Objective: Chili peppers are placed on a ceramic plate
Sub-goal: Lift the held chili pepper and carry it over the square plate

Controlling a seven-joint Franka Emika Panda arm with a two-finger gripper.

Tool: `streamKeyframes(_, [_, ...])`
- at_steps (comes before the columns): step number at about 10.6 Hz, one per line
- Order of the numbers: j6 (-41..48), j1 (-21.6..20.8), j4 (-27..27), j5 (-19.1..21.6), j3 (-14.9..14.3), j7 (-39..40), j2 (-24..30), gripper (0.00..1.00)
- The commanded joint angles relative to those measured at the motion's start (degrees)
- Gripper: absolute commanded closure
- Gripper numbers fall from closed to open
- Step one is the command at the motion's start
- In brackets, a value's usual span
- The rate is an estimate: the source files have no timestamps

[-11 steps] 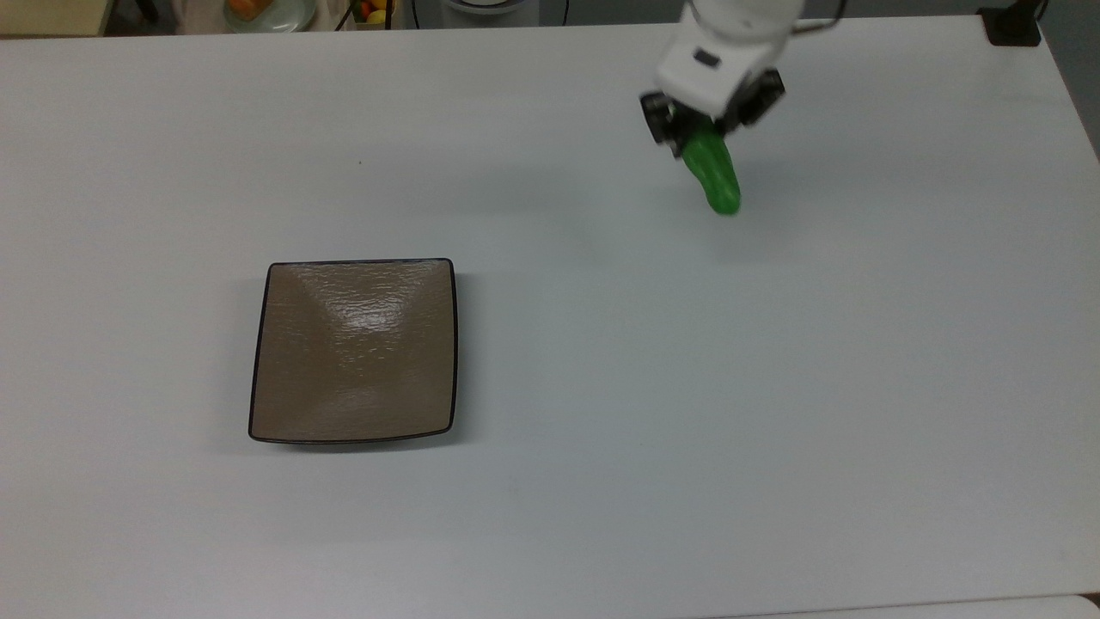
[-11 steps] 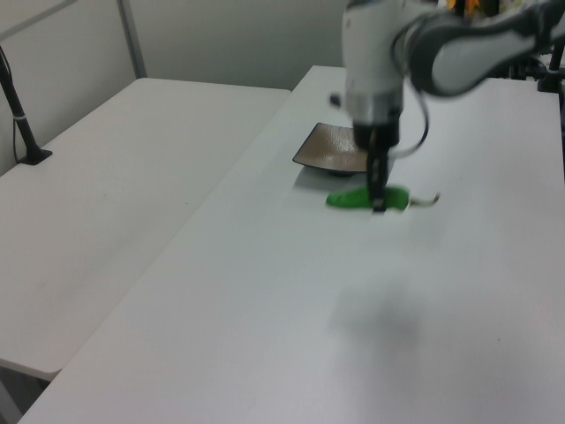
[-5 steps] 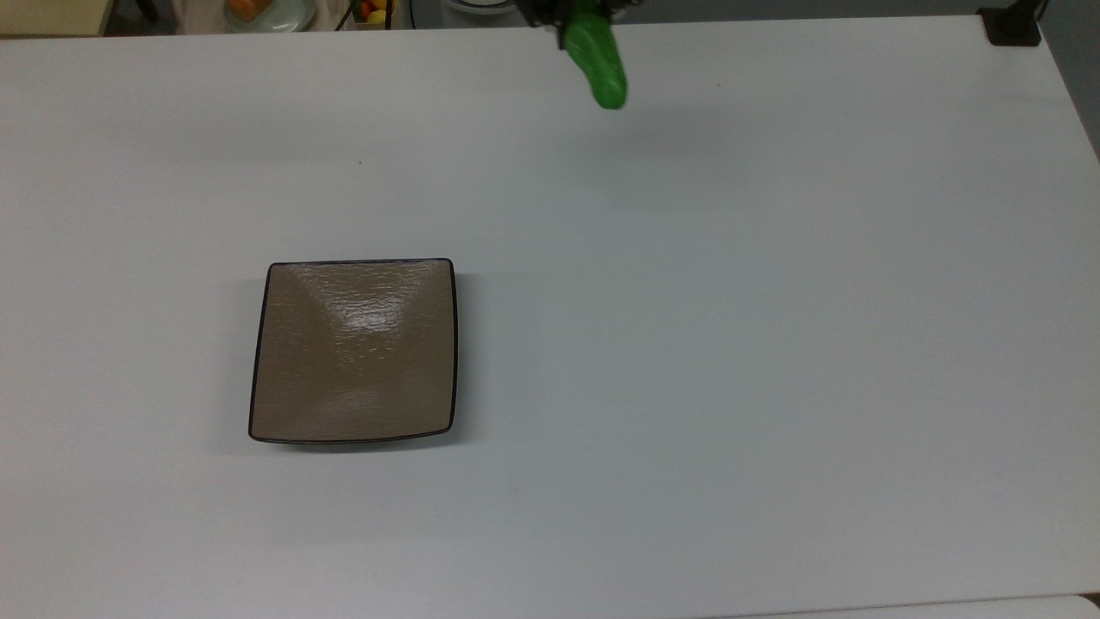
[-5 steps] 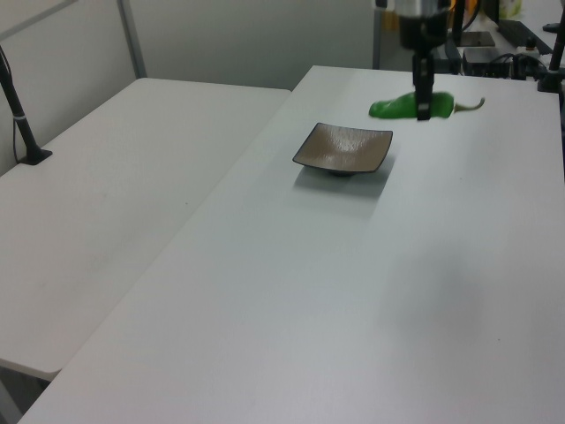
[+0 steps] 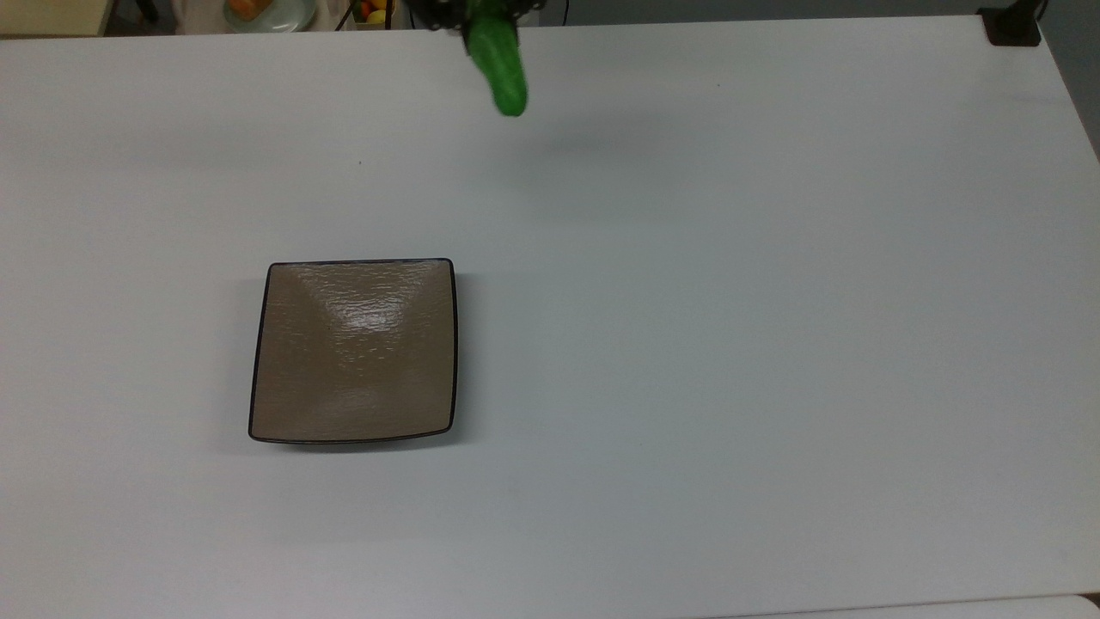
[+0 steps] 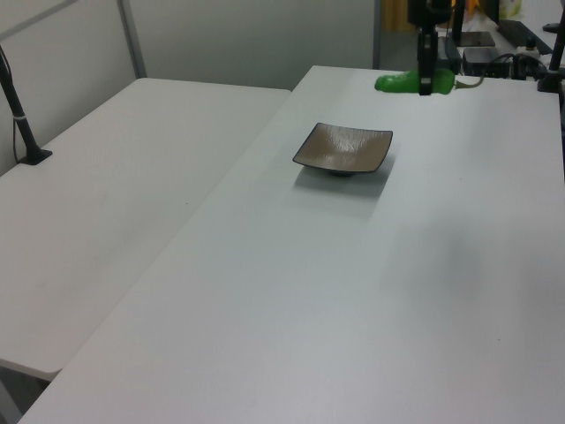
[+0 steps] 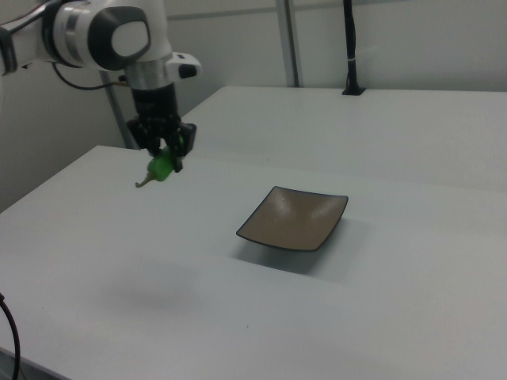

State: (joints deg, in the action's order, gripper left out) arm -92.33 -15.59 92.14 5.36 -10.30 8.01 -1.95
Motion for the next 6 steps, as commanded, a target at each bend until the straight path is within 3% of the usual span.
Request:
streamKeyframes(1, [-6.61, 6.43, -2.13, 2.73, -0.25, 3.75, -4.89, 1.0])
streamKeyframes(6, [-24.97, 12.15, -2.05, 7.82, -0.25, 8.95, -13.24, 1.0])
